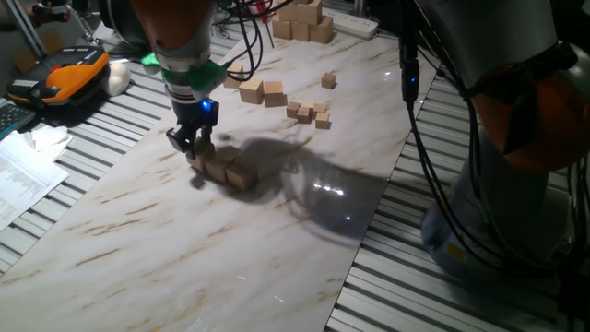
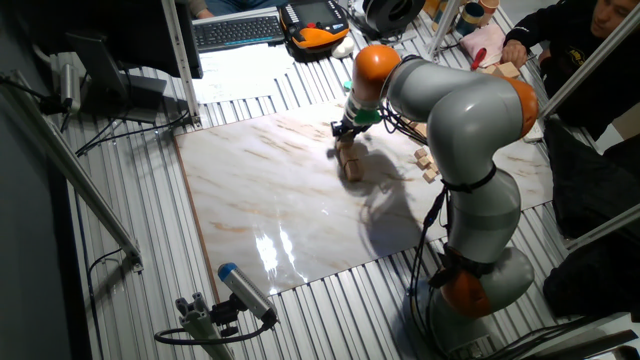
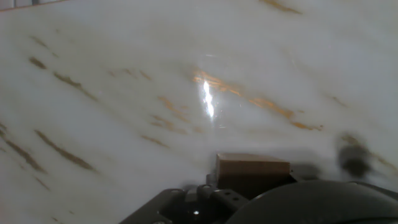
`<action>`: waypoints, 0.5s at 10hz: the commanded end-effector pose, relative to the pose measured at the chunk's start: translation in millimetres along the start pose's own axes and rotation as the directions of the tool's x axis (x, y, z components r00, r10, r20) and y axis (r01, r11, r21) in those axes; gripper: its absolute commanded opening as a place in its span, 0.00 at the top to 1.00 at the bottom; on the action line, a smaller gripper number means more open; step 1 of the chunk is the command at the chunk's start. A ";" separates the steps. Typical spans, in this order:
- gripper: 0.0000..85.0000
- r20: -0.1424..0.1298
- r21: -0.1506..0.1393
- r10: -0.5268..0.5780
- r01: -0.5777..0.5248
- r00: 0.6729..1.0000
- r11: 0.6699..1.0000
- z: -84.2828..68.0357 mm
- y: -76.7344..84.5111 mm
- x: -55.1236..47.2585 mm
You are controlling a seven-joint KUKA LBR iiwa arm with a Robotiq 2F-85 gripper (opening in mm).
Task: Stack the blocks into a pyramid shape
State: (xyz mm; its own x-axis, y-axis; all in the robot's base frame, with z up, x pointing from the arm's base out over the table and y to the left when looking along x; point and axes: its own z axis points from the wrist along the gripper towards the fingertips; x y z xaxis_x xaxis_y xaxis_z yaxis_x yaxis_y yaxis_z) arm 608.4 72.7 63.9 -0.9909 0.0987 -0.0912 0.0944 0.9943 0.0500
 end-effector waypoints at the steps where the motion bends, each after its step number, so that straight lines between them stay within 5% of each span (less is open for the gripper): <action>1: 1.00 -0.003 0.001 -0.001 0.001 1.000 1.000 1.1 0.3 1.2; 5: 1.00 -0.015 0.002 -0.036 0.036 0.999 0.999 5.8 -3.7 5.3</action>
State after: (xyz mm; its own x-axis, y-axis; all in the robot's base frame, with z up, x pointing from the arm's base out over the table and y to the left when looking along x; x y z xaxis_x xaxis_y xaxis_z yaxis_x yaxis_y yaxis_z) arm 603.3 70.0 57.4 -0.9950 0.0617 -0.0787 0.0584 0.9973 0.0436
